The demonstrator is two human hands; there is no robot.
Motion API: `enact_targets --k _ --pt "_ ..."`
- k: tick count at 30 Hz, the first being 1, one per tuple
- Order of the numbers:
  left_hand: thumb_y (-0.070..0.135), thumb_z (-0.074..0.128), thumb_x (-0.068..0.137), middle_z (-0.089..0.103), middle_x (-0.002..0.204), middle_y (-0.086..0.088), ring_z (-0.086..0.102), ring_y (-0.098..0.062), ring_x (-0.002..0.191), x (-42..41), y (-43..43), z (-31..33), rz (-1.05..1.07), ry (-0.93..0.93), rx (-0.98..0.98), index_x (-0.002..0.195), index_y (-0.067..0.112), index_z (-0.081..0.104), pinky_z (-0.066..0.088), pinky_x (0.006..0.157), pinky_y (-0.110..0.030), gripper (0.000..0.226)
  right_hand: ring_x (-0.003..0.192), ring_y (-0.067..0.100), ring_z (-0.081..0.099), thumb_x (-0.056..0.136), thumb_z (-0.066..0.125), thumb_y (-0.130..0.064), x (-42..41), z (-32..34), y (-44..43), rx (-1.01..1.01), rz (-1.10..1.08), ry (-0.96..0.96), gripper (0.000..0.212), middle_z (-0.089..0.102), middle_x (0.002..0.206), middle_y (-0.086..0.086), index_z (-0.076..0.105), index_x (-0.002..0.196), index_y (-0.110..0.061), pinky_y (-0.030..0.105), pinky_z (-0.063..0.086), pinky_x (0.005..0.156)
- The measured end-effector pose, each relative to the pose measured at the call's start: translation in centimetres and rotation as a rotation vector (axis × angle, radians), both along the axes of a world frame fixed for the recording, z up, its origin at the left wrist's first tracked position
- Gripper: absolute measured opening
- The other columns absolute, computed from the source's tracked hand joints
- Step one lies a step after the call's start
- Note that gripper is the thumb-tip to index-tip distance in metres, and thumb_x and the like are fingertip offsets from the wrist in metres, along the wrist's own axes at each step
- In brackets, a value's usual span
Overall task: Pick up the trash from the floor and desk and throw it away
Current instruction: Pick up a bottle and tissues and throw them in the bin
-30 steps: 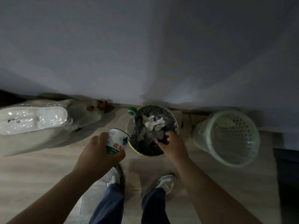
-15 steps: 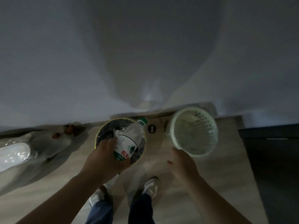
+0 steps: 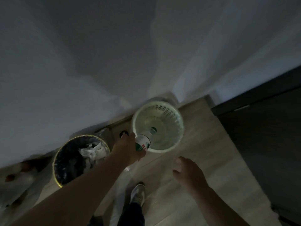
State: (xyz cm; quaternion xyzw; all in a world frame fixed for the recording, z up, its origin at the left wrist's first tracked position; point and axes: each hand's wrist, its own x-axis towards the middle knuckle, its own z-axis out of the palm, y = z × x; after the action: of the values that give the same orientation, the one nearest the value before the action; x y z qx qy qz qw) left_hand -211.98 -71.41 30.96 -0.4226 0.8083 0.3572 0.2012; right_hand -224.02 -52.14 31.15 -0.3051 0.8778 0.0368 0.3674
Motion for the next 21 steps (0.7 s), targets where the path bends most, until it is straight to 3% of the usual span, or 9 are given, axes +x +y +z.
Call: enact_targets --k 2,4,7,13,18,19,21 --pt "0.041 0.074 0.074 0.057 0.116 -0.013 0.059 -0.028 0.101 -1.9 0.3 -0.8 0.05 0.063 0.023 0.123 0.011 0.05 0.052 0.086 -0.04 0.062 0.115 0.015 0.053 0.089 0.057 -0.036 -0.9 -0.1 1.2 0.0 -0.017 0.008 0.04 0.057 0.121 0.0 0.05 0.125 -0.019 0.022 0.04 0.089" --pt "0.037 0.074 0.076 0.053 0.123 -0.014 0.055 -0.029 0.109 -2.8 0.9 -1.0 0.036 0.081 -0.021 0.13 0.011 0.045 0.048 0.092 -0.04 0.066 0.117 0.015 0.052 0.091 0.056 -0.037 -1.4 0.0 2.4 0.009 -0.028 0.009 0.043 0.057 0.123 0.0 0.047 0.129 -0.019 0.022 0.04 0.09" --pt "0.036 0.068 0.081 0.046 0.136 -0.012 0.048 -0.028 0.122 -2.9 1.6 -1.0 -0.143 0.034 -0.113 0.139 0.013 0.038 0.042 0.099 -0.036 0.069 0.121 0.017 0.051 0.092 0.054 -0.038 -1.3 0.3 3.3 0.037 -0.043 -0.011 0.052 0.054 0.128 0.002 0.041 0.138 -0.019 0.025 0.04 0.096" --pt "0.043 0.058 0.084 0.044 0.14 -0.004 0.047 -0.022 0.125 -1.6 1.4 1.2 -0.461 -0.044 -0.202 0.139 0.018 0.036 0.043 0.098 -0.034 0.064 0.124 0.017 0.049 0.093 0.053 -0.04 -0.7 1.9 2.4 0.037 -0.029 -0.02 0.055 0.05 0.132 0.003 0.035 0.142 -0.019 0.027 0.04 0.098" --pt "0.044 0.052 0.083 0.055 0.123 0.001 0.053 -0.019 0.112 -0.1 1.0 4.7 -0.641 -0.004 -0.334 0.126 0.018 0.046 0.038 0.088 -0.027 0.051 0.121 0.018 0.05 0.093 0.052 -0.039 0.0 5.0 0.9 0.019 0.013 0.0 0.049 0.05 0.13 0.004 0.04 0.136 -0.019 0.028 0.041 0.095" --pt "0.045 0.059 0.078 0.06 0.114 0.0 0.058 -0.019 0.104 0.2 0.8 6.1 -0.682 0.032 -0.355 0.119 0.015 0.053 0.041 0.082 -0.026 0.051 0.12 0.019 0.051 0.093 0.052 -0.039 0.3 6.1 0.6 0.01 0.023 0.012 0.047 0.05 0.128 0.004 0.041 0.134 -0.019 0.029 0.041 0.094" --pt "0.048 0.083 0.047 0.067 0.081 0.002 0.066 -0.015 0.069 1.1 0.2 8.8 -0.747 0.139 -0.352 0.089 0.014 0.068 0.047 0.059 -0.019 0.056 0.118 0.019 0.051 0.092 0.052 -0.039 0.9 8.4 -0.1 -0.019 0.038 0.039 0.045 0.051 0.127 0.003 0.042 0.132 -0.02 0.029 0.042 0.092"
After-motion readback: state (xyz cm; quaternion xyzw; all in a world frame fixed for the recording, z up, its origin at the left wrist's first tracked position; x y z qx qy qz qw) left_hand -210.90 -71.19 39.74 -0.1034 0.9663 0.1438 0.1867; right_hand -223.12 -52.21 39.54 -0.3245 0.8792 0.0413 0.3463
